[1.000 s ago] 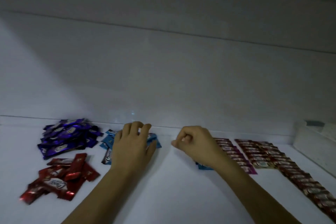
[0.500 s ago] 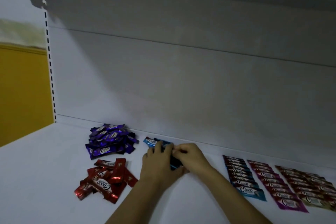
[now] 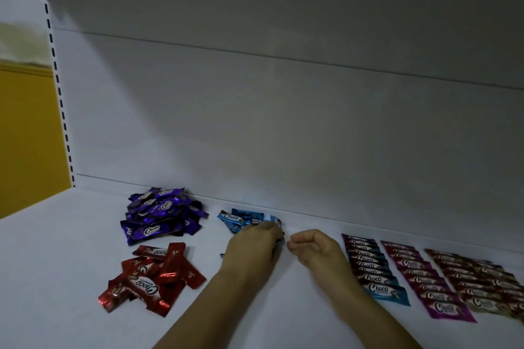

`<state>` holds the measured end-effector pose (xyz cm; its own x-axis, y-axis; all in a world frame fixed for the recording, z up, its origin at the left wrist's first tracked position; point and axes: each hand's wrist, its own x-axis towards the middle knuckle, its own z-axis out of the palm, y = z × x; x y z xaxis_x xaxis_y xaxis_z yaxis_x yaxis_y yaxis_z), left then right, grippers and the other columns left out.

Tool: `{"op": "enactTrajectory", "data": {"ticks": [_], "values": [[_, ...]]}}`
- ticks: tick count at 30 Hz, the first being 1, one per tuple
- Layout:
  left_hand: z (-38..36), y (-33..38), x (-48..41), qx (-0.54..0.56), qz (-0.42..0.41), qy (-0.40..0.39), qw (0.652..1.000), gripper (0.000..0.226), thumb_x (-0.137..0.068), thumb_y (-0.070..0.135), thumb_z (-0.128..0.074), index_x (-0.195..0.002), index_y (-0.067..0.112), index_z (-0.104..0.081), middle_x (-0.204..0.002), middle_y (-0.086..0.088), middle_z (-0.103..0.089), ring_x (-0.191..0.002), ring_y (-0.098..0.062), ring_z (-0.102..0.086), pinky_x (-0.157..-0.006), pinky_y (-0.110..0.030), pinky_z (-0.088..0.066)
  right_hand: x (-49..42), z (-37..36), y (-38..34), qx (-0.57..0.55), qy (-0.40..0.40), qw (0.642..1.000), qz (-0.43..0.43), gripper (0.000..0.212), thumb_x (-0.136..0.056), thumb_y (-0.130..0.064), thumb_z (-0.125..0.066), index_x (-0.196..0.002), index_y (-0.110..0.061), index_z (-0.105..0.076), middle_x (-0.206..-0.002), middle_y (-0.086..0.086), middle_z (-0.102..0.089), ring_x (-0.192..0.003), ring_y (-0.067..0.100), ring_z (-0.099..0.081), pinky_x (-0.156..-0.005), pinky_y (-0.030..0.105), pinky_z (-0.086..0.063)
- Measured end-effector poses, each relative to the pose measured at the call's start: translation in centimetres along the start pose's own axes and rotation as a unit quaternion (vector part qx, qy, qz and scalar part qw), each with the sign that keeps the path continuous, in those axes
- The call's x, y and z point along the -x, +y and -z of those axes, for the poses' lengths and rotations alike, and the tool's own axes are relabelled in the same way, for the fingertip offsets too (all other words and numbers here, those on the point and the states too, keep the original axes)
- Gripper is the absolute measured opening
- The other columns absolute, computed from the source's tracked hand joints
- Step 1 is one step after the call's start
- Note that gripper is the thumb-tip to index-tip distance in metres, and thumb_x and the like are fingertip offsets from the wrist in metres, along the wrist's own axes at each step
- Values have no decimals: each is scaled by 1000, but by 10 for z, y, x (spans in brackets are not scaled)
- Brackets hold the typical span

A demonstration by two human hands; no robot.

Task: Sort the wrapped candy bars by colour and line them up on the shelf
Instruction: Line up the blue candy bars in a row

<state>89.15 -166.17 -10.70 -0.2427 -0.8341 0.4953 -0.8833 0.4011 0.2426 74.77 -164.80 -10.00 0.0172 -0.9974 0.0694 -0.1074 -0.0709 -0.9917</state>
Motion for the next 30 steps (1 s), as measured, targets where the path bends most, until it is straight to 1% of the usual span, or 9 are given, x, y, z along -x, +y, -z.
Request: {"op": "enactTrajectory", "data": {"ticks": [5,9,11,15,18,21,24,26,30], "values": [[13,-10,1,69,9,92,993,25,-97,23,-52,-119,20,-64,-133,6,-55,-110,-14,-58,-87,-17,-42,3,6,5,0,46,999,17,22,-88,6,-51,-82,-11,-64,-83,8,-70,-82,19,-64,-75,26,-48],[27,-10,0,202,64,226,951,14,-91,12,-63,-100,16,-72,-101,5,-69,-86,-9,-64,-76,-13,-46,7,4,3,-6,38,999,32,13,-91,-7,-57,-84,-12,-66,-83,6,-70,-75,13,-65,-66,20,-48],[35,-5,-2,389,123,206,889,13,-92,10,-61,-94,19,-71,-85,5,-70,-69,-7,-65,-59,-16,-50,8,0,-7,-25,33,999,31,14,-92,-23,-59,-88,-13,-67,-83,5,-71,-72,10,-67,-65,20,-51],[43,16,0,691,208,55,690,20,-95,16,-54,-105,7,-68,-61,-5,-61,-45,-7,-50,-39,-16,-37,10,5,-37,-139,3,990,4,30,-83,-42,-60,-107,-23,-63,-98,2,-72,-89,20,-70,-74,33,-54],[40,31,4,750,202,-19,629,24,-97,19,-51,-111,6,-67,-66,-2,-62,-48,-7,-48,-38,-15,-37,18,24,-54,-156,-41,986,38,48,-71,-45,-64,-113,-21,-62,-103,4,-72,-91,23,-71,-66,29,-54],[35,40,5,697,168,-26,697,19,-95,16,-53,-104,8,-68,-62,-2,-61,-48,-7,-50,-40,-17,-37,30,42,-52,-162,-37,986,33,48,-71,-41,-68,-111,-15,-64,-101,8,-73,-90,26,-71,-63,26,-55],[30,51,10,621,94,-30,778,13,-94,12,-55,-94,9,-68,-59,1,-61,-48,-7,-53,-41,-17,-37,40,56,-36,-140,4,990,10,38,-82,-14,-69,-118,-7,-59,-100,13,-73,-91,25,-71,-74,32,-58],[25,57,14,591,69,-51,802,11,-93,9,-56,-92,8,-67,-55,6,-61,-45,-4,-52,-40,-16,-37,50,63,-28,-111,30,993,-2,36,-84,2,-65,-118,-5,-57,-100,15,-72,-91,26,-71,-81,36,-57],[18,59,19,565,68,-72,819,11,-92,9,-59,-90,13,-70,-56,7,-64,-47,-3,-53,-41,-16,-39,69,85,-17,-22,54,998,-3,30,-80,7,-68,-104,-10,-62,-85,10,-73,-76,19,-71,-66,26,-59]]}}
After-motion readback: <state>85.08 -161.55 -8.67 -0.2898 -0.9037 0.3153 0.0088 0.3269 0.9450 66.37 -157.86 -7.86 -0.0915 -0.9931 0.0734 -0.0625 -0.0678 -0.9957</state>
